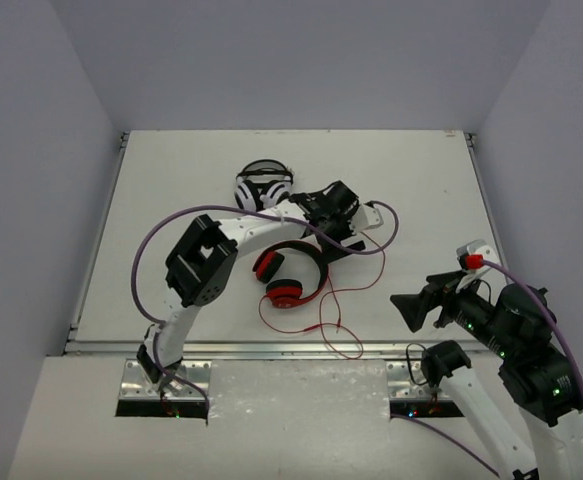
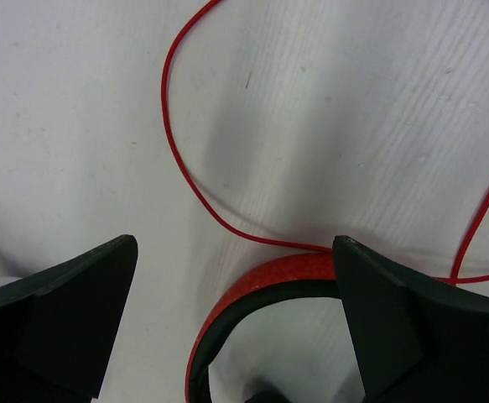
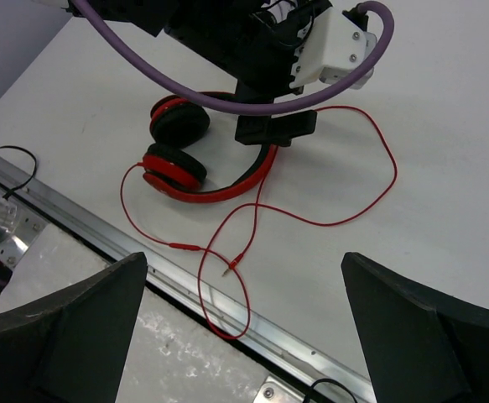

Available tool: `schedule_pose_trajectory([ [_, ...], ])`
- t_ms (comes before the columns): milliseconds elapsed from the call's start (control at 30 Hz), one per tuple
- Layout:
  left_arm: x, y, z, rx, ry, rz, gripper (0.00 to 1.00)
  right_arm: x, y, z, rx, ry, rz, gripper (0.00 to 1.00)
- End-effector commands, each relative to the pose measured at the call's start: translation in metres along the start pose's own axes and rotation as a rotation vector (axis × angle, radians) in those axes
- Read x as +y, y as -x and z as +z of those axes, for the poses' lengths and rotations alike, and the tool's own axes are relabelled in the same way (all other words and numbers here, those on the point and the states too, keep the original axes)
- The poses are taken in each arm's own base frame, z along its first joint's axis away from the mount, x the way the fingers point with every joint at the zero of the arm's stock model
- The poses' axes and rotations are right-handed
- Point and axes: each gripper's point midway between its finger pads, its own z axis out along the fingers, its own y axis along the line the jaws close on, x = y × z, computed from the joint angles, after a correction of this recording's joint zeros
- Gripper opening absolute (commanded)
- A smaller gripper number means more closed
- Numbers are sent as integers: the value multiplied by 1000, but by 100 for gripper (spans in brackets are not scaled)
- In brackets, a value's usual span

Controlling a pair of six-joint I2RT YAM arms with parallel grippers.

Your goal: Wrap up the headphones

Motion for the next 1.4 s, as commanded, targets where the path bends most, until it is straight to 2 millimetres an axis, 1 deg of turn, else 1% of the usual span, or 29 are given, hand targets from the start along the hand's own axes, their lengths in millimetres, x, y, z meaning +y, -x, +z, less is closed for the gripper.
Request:
schedule_pose_trajectory([
  [0,14,25,-26,-91,153,-35,100,4,11,-1,-30,19,-25,99],
  [33,13,22,-26,-76,160,-39,100,5,12,-1,-28,26,-25,99],
  [100,16,28,-30,-75,181,-121,100,6,12,-1,-29,29,-26,99],
  [133,24,29,-35,-70,227,-171,100,4,12,-1,-30,22,-24,99],
  [167,26,37,-41,-93,251,-286,100,2,12,-1,-32,10,-25,99],
  [200,36,40,-51,-115,316,-374,100,2,12,-1,-32,8,-25,99],
  [267,32,48,-60,-166,321,-569,100,2,13,-1,-41,8,-26,99],
  [367,31,52,-80,-218,354,-713,100,1,16,-3,-41,0,-27,99],
  [433,36,49,-85,-222,393,-738,100,2,18,-4,-45,0,-28,99],
  [500,39,47,-89,-212,433,-695,100,2,20,-5,-49,-4,-28,99],
  [567,33,42,-84,-160,401,-555,100,1,19,-5,-44,-6,-26,99],
  [600,18,46,-78,-154,307,-475,100,0,18,-5,-44,-12,-25,99],
  [633,2,39,-70,-120,227,-376,100,0,17,-4,-42,-9,-25,99],
  [667,-6,32,-66,-93,168,-206,100,0,17,-2,-43,-9,-22,99],
  [700,-24,23,-62,-56,96,-108,100,0,17,-2,-46,-7,-17,99],
  [733,-28,1,-54,3,89,31,100,1,17,0,-45,1,-16,99],
  [767,-24,-2,-57,-2,123,92,100,2,16,1,-42,8,-12,99],
  [800,-12,3,-56,-39,186,148,100,3,15,3,-38,17,-12,99],
  [833,-8,-1,-56,-36,192,253,100,4,14,4,-37,23,-10,99],
  [867,-9,-4,-58,-54,186,294,100,4,12,6,-29,26,-7,99],
  [933,-10,7,-63,-117,138,340,100,4,9,8,-19,31,-11,99],
  [967,-16,23,-70,-187,58,349,100,3,8,8,-14,27,-16,99],
  [1067,-22,42,-74,-244,-6,401,100,4,9,8,-15,32,-19,99],
  [1100,-25,43,-73,-241,-30,410,100,6,9,8,-16,41,-15,99],
  [1133,-29,38,-63,-218,-66,426,100,7,10,7,-17,46,-16,99],
  [1200,-32,31,-56,-194,-111,444,100,9,11,5,-20,57,-18,99],
  [1233,-35,20,-46,-165,-142,444,100,9,11,5,-23,56,-19,99],
  [1300,-33,17,-40,-155,-160,450,100,10,11,4,-27,59,-21,99],
  [1367,-36,6,-33,-136,-237,415,100,9,11,4,-34,58,-24,99],
])
